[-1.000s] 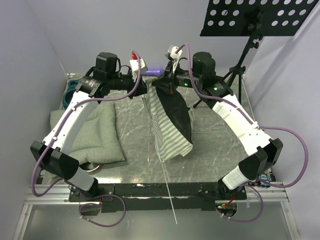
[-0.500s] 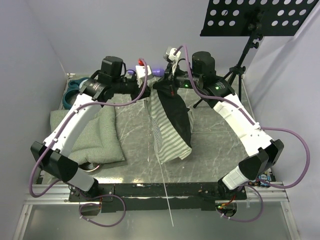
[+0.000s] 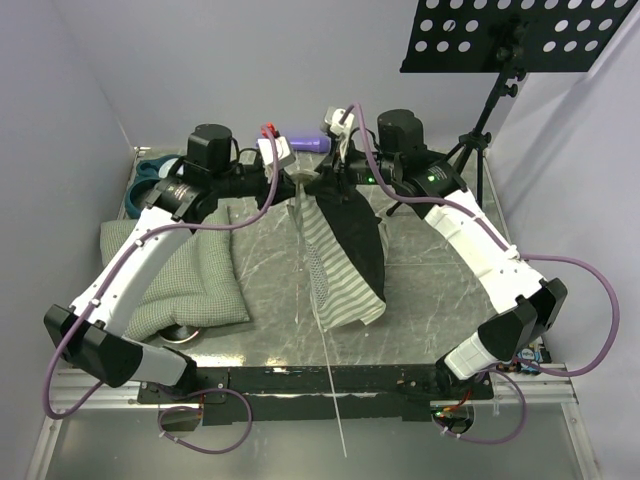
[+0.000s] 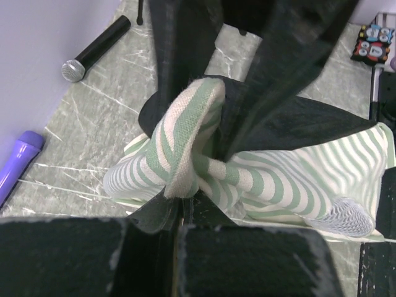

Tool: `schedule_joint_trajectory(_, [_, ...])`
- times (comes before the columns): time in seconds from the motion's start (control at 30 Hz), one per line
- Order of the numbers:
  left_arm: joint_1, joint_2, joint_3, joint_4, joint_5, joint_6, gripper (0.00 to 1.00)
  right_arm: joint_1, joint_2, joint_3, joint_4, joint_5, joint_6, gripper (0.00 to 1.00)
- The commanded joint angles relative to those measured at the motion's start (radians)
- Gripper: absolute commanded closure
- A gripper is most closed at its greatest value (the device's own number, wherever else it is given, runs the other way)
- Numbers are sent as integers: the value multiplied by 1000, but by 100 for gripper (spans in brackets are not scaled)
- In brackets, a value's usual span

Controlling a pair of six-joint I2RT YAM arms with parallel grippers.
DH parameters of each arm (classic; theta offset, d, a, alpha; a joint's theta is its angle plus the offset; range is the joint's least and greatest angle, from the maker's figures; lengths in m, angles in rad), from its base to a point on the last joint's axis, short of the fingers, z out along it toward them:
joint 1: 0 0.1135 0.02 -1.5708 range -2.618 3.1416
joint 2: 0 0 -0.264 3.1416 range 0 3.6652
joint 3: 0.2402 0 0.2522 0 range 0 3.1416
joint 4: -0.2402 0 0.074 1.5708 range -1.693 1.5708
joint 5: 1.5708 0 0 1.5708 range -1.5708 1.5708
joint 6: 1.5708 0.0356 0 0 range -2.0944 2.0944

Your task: Set up the pet tent

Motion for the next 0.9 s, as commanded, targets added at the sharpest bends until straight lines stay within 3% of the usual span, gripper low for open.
schedule_joint_trajectory(0.0, [29, -12, -19, 69, 61, -50, 99, -3, -70, -65, 50, -6, 35, 52])
schedule_joint_trajectory(0.13, [43, -17, -31, 86, 84, -49, 99, -5, -110, -135, 90, 5, 42, 55])
schedule_joint_trajectory(0.27, [42, -22, -48, 80, 107, -20, 99, -5, -90, -114, 156, 6, 81, 67])
schedule_joint_trajectory(0.5, [25, 7, -22, 15, 84, 45, 99, -5, -35, -22, 181, -17, 93, 100])
schedule_joint_trajectory(0.7, [-1, 17, 7, 23, 47, 31, 99, 23, 3, 40, 40, -28, -8, 100])
schedule_joint_trajectory(0.87, [43, -57, -88, 173, 89, -59, 99, 13, -30, -32, 9, 8, -60, 100])
